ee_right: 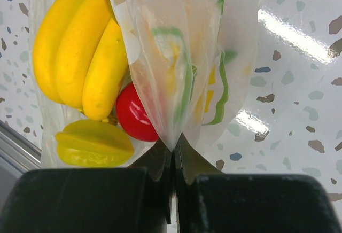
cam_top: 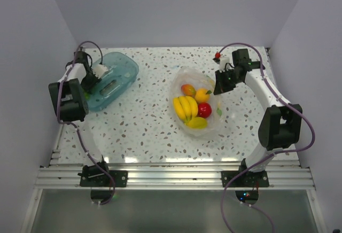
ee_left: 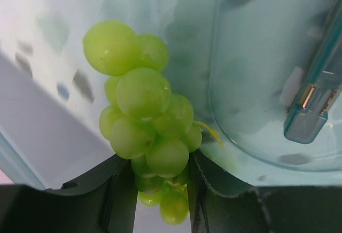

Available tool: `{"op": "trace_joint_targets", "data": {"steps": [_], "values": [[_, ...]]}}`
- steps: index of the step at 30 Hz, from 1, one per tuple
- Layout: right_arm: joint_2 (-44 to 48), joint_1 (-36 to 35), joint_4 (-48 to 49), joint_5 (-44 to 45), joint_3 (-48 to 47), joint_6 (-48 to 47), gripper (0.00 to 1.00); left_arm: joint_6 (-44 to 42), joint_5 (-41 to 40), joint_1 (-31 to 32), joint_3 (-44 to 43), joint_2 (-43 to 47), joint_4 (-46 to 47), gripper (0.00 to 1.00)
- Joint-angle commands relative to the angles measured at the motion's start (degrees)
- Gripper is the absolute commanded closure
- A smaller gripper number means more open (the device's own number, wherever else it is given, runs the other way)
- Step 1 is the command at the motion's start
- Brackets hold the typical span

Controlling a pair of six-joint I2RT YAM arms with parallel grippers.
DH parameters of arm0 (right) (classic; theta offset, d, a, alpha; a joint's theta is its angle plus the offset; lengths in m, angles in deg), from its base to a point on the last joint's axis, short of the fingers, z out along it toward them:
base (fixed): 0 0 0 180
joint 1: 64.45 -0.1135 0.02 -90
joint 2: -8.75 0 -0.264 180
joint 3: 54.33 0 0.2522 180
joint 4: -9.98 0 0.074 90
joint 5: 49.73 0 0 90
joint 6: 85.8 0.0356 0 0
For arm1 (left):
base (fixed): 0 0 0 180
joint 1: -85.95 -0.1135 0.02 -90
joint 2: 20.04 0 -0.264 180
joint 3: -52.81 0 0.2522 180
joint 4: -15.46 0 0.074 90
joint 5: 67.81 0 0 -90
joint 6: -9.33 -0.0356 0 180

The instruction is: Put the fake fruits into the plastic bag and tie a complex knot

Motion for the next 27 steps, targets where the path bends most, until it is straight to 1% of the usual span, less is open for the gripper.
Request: {"op": "trace_joint_targets", "data": {"steps": [1, 4, 7, 9, 11, 13, 15, 17, 19, 22, 23, 24, 25, 26, 27], "values": [[0.77, -0.18, 0.37, -1.86, -0.93, -0.29, 1.0, 3.12, -4.51, -2.41, -2.23, -1.13, -0.66, 0.77], [1.03, -0.18, 0.37, -1.95, -1.02, -0.29, 1.0, 9.08, -5.47, -2.94, -6.0, -3.32, -4.17, 0.8], [1.38, -0.18, 0.28, -1.77, -0.85, -0.46, 1.0, 11.3, -4.34, -3.46, -8.82, -4.39, -7.95, 0.82], [1.56, -0.18, 0.11, -1.51, -0.85, -0.73, 1.0, 12.0, -0.22, -3.47, -8.65, -1.86, -7.87, 0.85], [1.74, -0.18, 0.11, -1.51, -0.76, -0.9, 1.0, 13.05, 6.44, -2.94, -8.92, 0.88, -7.44, 0.87], [1.65, -0.18, 0.11, -1.68, -0.67, -0.82, 1.0, 13.41, 11.89, -1.54, -11.19, 4.57, -8.92, 0.88], [1.56, -0.27, 0.37, -1.77, -0.67, -0.64, 1.0, 13.06, 12.19, 0.57, -13.47, 7.81, -9.71, 0.89], [1.21, -0.18, 0.46, -1.86, -1.11, -0.2, 1.0, 12.18, 12.54, 6.09, -13.93, 11.94, -9.72, 0.89], [1.12, -0.18, 0.72, -1.86, -1.11, 0.06, 1.0, 12.61, 14.64, 8.91, -14.19, 14.32, -9.98, 0.89], [0.95, -0.18, 0.9, -1.77, -1.28, 0.41, 1.0, 14.11, 17.97, 15.67, -16.55, 16.88, -11.03, 0.89], [0.95, -0.18, 0.98, -1.68, -1.28, 0.59, 1.0, 16.55, 18.77, 17.43, -18.13, 17.23, -11.03, 0.89], [0.95, -0.18, 1.16, -1.68, -1.37, 0.68, 1.0, 17.53, 20.44, 20.93, -19.19, 17.41, -11.47, 0.89], [0.95, -0.18, 1.25, -1.6, -1.37, 0.85, 1.0, 19.63, 25.06, 22.71, -20.42, 17.33, -12.0, 0.88], [0.77, -0.18, 1.34, -1.51, -1.55, 0.94, 1.0, 21.04, 27.02, 24.64, -22.43, 17.24, -12.26, 0.88], [0.86, -0.18, 1.42, -1.51, -1.72, 1.12, 1.0, 22.19, 29.13, 28.57, -23.23, 16.8, -12.27, 0.87]]}}
